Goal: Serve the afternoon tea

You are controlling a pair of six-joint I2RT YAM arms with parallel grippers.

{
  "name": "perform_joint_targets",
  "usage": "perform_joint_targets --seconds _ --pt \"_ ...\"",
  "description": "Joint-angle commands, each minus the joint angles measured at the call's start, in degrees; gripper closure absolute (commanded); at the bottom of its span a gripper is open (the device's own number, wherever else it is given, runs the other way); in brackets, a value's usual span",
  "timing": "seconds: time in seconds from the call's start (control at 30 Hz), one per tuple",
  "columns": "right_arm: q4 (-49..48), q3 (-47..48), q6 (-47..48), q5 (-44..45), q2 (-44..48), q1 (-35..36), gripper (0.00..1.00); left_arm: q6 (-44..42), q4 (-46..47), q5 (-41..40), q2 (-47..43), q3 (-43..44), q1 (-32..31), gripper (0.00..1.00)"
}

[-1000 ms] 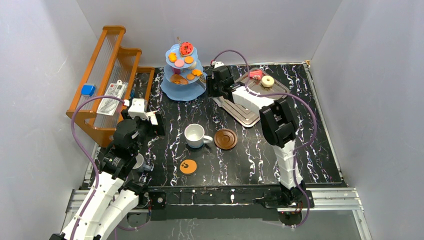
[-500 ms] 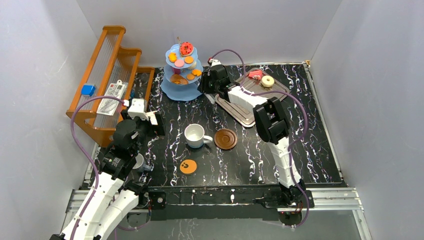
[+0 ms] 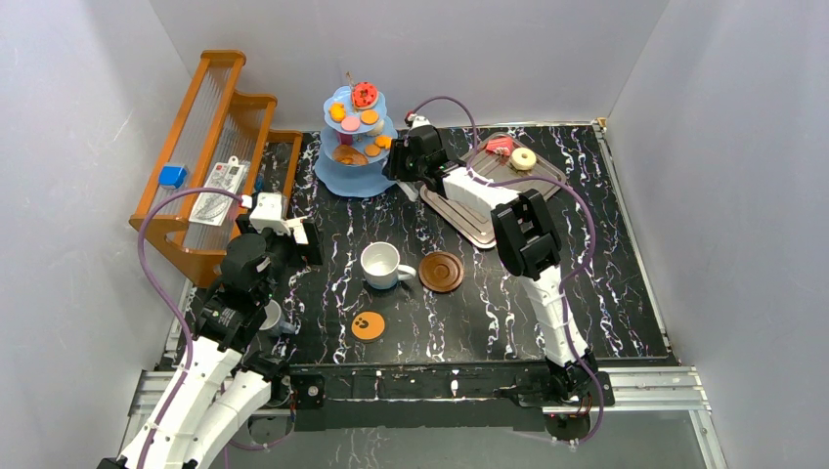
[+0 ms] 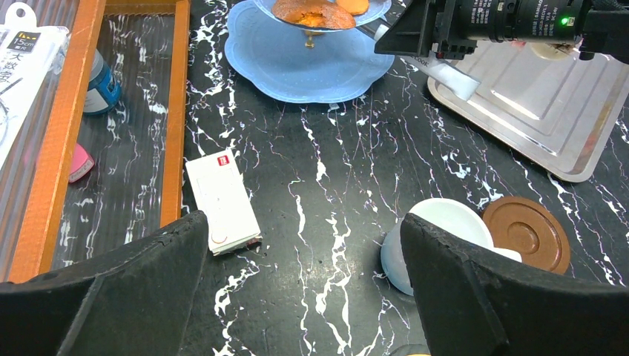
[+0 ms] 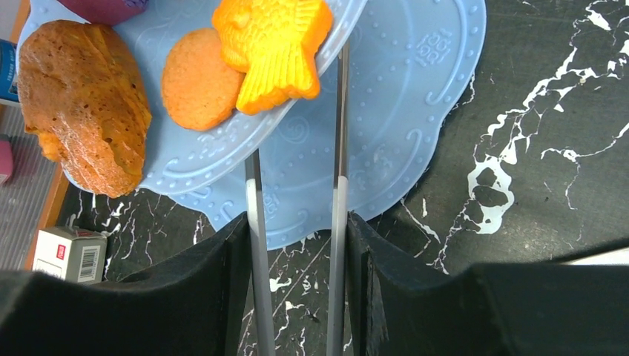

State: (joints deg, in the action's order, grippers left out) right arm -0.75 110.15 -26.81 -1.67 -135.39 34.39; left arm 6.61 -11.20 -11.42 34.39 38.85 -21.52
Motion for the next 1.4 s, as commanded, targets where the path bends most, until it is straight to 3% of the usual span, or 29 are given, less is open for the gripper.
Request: perform_joint_targets --seconds 0.0,0.83,1.17,1.37 --pt "-1.7 1.8 1.8 1.3 4.5 0.0 0.49 -0.1 0.5 -0.5 -0.5 1.6 -0.3 0.02" --pt "23.7 -9.8 13.7 20.9 22.1 -1.9 0.5 -0.1 0.5 -0.1 -0.2 1.6 -0.3 0.02" --pt "28.2 -15.3 18.0 28.6 30.5 -9.2 0.49 -0.1 0.4 -0.1 -0.3 1.7 -0.3 0.02" --pt "30.5 -17.6 16.5 27.1 32.6 -16.3 0.48 0.0 0.5 -0.5 -0.6 1.4 -0.3 0.02"
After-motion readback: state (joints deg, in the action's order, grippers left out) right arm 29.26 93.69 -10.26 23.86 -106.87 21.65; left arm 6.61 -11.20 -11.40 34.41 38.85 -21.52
